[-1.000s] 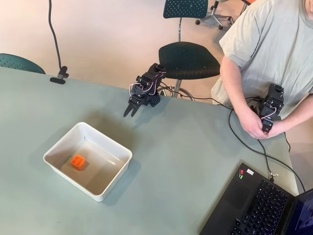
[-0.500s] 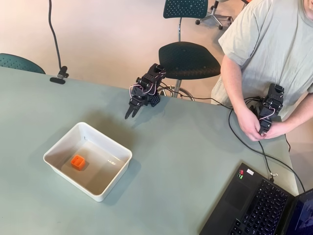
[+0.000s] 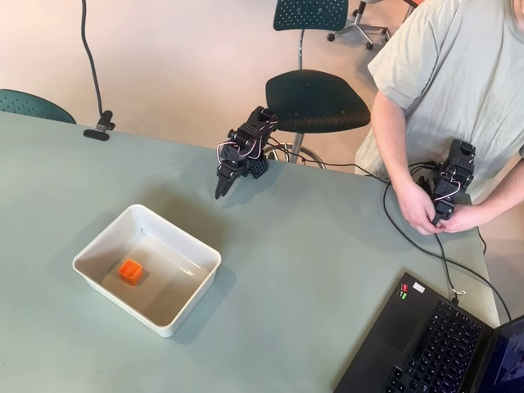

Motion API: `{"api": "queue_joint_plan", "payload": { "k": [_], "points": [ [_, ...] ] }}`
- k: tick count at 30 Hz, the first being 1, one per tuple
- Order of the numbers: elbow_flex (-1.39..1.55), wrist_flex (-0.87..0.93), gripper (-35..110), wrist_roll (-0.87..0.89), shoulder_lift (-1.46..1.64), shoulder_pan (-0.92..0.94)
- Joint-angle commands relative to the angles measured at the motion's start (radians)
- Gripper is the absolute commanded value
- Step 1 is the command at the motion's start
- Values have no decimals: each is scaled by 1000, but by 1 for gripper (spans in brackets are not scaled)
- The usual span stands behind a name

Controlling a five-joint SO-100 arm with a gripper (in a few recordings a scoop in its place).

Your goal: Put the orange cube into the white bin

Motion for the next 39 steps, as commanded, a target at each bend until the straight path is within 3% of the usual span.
{"api": "queue_joint_plan", "payload": {
  "k": [1, 13, 21, 39],
  "points": [
    [8, 0, 20, -5, 5, 12],
    [14, 0, 18, -5, 5, 14],
    [14, -3, -3, -5, 5, 14],
    [15, -5, -3, 3, 5, 15]
  ]
}}
